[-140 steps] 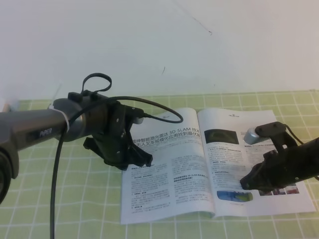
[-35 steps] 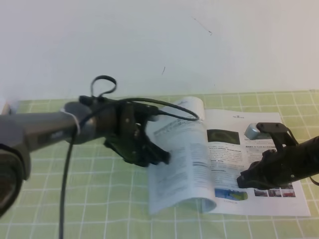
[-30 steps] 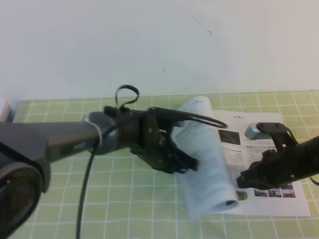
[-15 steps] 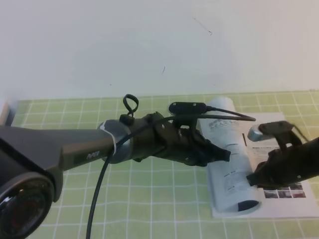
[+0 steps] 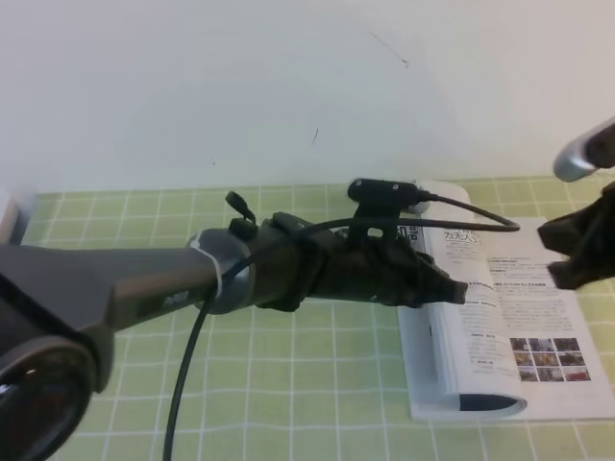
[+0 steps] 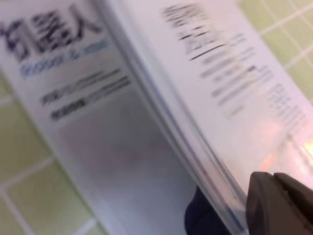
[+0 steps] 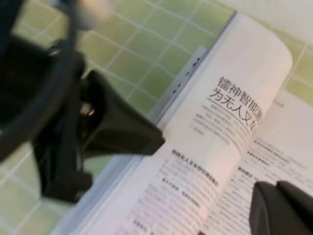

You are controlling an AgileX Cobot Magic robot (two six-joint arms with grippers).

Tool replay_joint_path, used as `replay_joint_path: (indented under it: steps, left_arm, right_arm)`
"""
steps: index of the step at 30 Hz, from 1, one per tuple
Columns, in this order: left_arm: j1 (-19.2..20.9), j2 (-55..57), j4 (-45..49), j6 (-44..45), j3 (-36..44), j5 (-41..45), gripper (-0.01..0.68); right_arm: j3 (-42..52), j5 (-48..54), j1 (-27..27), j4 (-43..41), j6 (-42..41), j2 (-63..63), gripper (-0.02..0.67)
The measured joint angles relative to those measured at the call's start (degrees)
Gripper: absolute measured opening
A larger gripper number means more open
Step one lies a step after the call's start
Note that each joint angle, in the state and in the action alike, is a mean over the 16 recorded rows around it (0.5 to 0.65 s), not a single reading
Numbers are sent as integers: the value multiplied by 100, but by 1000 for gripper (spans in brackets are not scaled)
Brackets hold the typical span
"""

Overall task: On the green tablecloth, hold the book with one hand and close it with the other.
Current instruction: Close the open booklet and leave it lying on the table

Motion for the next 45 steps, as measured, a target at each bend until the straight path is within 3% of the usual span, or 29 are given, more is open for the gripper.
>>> replay_joint_path:
  steps: [4, 8, 17, 22, 27, 33, 45]
  left_arm:
    - [52, -344, 468, 85, 0, 170, -3]
    - [172, -824, 1577, -465, 0, 430, -3]
    - [588, -2016, 5312, -3368, 0, 1461, -3]
    - [755, -2660, 7307, -4945, 27, 2124, -3]
    - [824, -3469, 8671, -6010, 283, 2402, -3]
    - [839, -4728, 9330, -6548, 1157, 2035, -3]
    - [841, -7232, 9380, -6671, 3714, 425, -3]
  right_arm:
    - [8, 429, 0, -696, 250, -817, -4]
    - [13, 935, 0, -1499, 678, -1609, -4]
    - [22, 2202, 0, -2893, 1835, -3161, -4]
    - [107, 2795, 0, -3184, 2308, -3917, -4]
    - [468, 3014, 0, -3278, 2700, -4698, -4]
    - [1312, 2590, 0, -3264, 3104, -5680, -4]
    - [2902, 1640, 0, -3086, 3469, -6797, -4]
